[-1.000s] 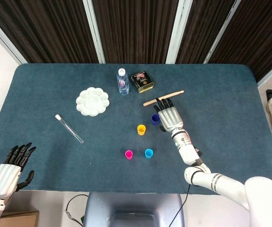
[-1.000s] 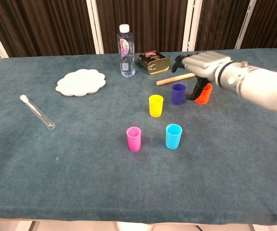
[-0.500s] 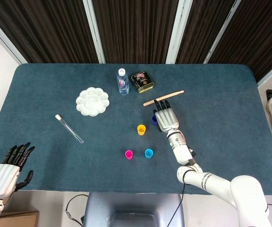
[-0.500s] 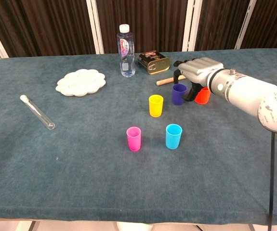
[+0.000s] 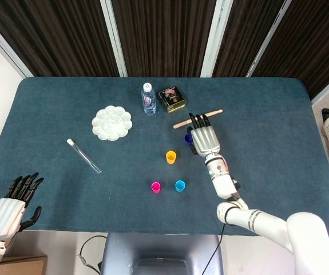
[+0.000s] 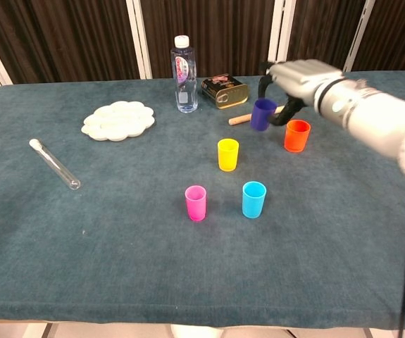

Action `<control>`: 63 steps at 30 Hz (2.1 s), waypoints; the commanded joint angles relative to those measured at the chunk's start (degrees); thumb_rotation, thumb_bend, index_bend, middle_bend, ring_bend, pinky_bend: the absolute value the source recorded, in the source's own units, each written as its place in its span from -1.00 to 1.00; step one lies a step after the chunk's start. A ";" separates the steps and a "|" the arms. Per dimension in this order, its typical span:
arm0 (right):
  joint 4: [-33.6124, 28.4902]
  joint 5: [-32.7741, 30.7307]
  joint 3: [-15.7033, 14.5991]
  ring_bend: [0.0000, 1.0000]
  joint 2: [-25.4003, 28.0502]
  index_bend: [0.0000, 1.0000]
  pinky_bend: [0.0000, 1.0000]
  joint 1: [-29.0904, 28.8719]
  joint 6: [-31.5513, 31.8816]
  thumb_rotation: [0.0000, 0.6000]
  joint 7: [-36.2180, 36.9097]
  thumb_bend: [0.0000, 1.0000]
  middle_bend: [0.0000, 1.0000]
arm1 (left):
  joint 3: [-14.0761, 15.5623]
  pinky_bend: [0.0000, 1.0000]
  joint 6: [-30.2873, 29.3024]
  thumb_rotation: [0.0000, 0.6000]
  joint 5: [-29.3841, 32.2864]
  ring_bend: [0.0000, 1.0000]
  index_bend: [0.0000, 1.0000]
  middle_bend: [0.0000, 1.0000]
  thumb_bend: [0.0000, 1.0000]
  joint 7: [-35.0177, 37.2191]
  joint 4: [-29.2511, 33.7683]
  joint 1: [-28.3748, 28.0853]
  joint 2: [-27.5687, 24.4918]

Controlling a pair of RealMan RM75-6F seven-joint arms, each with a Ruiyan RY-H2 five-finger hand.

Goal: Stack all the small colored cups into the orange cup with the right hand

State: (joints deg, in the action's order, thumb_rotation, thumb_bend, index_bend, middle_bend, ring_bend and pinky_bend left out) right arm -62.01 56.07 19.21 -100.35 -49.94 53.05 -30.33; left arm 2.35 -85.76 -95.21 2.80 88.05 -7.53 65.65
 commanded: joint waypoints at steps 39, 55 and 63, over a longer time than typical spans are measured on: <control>-11.27 0.34 -5.42 -1.00 6.06 -0.69 -1.00 1.67 -1.94 1.00 0.42 -0.07 -1.00 | 0.42 -0.88 0.62 1.00 -0.44 -1.00 -1.00 -1.00 -0.09 -0.34 0.59 -0.33 -0.01; 0.80 -5.05 -3.84 -1.00 -6.31 -0.15 -1.00 -4.62 -4.97 1.00 -2.39 -0.07 -1.00 | 0.35 -0.88 -1.30 1.00 -0.54 -1.00 -1.00 -1.00 -0.09 1.65 0.35 0.57 -1.17; 2.16 -4.87 -3.36 -1.00 -7.51 -0.04 -1.00 -5.25 -5.98 1.00 -0.44 -0.06 -1.00 | 0.21 -0.88 -1.38 1.00 -0.53 -1.00 -1.00 -1.00 -0.09 2.08 0.18 0.56 -1.26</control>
State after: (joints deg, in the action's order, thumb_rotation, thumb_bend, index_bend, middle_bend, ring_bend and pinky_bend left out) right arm -59.91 51.12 15.80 -107.79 -55.13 47.14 -30.86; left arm 2.56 -87.13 -95.75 4.87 88.23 -6.96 64.40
